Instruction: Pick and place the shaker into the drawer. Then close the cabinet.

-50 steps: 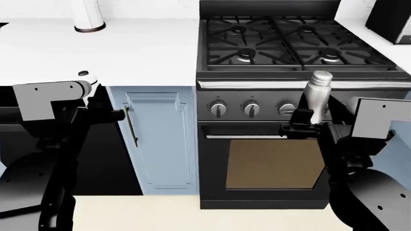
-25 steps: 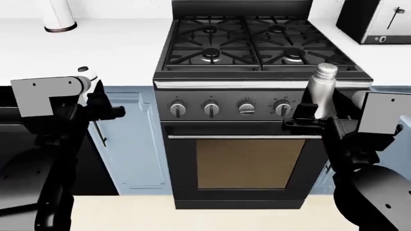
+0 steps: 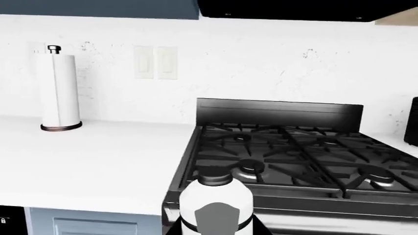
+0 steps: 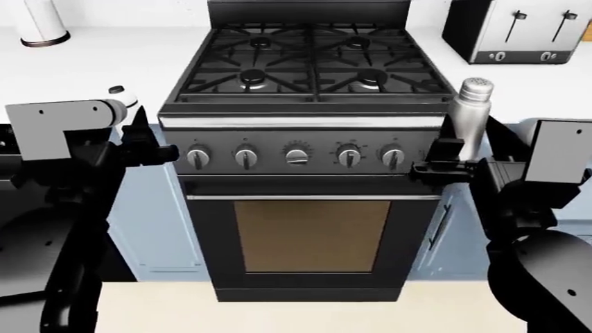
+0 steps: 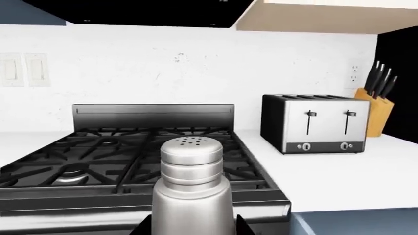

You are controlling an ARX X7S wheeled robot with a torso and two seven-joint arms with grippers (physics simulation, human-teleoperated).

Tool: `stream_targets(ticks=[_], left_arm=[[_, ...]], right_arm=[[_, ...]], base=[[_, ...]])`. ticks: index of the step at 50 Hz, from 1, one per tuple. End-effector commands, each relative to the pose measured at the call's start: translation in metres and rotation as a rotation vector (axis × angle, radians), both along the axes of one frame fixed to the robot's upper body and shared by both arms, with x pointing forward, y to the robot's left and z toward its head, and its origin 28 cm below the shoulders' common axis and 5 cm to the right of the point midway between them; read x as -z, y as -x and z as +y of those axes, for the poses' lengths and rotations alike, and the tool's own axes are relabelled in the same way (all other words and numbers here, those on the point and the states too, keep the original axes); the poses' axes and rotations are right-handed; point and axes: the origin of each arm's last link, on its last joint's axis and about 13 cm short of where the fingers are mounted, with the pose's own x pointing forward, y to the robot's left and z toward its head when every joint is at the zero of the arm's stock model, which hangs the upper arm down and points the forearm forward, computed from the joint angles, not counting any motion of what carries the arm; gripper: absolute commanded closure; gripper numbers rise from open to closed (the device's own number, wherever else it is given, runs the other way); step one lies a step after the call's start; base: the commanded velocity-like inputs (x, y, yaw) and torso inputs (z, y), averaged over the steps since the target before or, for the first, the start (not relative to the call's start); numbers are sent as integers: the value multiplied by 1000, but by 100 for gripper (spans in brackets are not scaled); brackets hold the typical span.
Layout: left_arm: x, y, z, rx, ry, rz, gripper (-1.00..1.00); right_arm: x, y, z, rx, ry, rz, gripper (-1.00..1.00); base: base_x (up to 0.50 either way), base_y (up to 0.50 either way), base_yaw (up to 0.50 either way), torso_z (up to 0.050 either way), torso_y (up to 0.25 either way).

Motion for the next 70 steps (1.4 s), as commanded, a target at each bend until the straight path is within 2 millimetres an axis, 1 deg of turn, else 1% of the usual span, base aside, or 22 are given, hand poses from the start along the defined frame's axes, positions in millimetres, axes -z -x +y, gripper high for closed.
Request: stream_targets(ticks=[1,9,13,18,34,38,44,70], left_arm=[[-8,2,0,3,4,-29,100],[-11,1,0,4,4,-36,100],[-8,1,-1,7,1,-31,100],[-11,1,-1,6,2,-35,100],[-12,2,-1,8,-1,-35,100],[-9,2,-1,9,0,-31,100],[-13,2,-1,8,0,-35,100],[-13,4,-1,9,-1,-37,100]], right_arm=[[-5,1,0,2,15,-13,100],[-8,2,0,3,20,-18,100],[-8,1,0,3,19,-18,100],[-9,2,0,2,20,-20,100],[-7,3,-1,4,16,-20,100],[-7,3,-1,4,16,-18,100],[-8,3,0,3,18,-19,100],[-6,3,0,0,16,-16,100]], base=[[-1,-441,0,0,0],[-1,-446,0,1,0],[-1,-446,0,0,0],[-1,-446,0,0,2],[-1,-446,0,0,1],[-1,-446,0,0,0],[-1,-447,0,2,2],[-1,-445,0,0,0]])
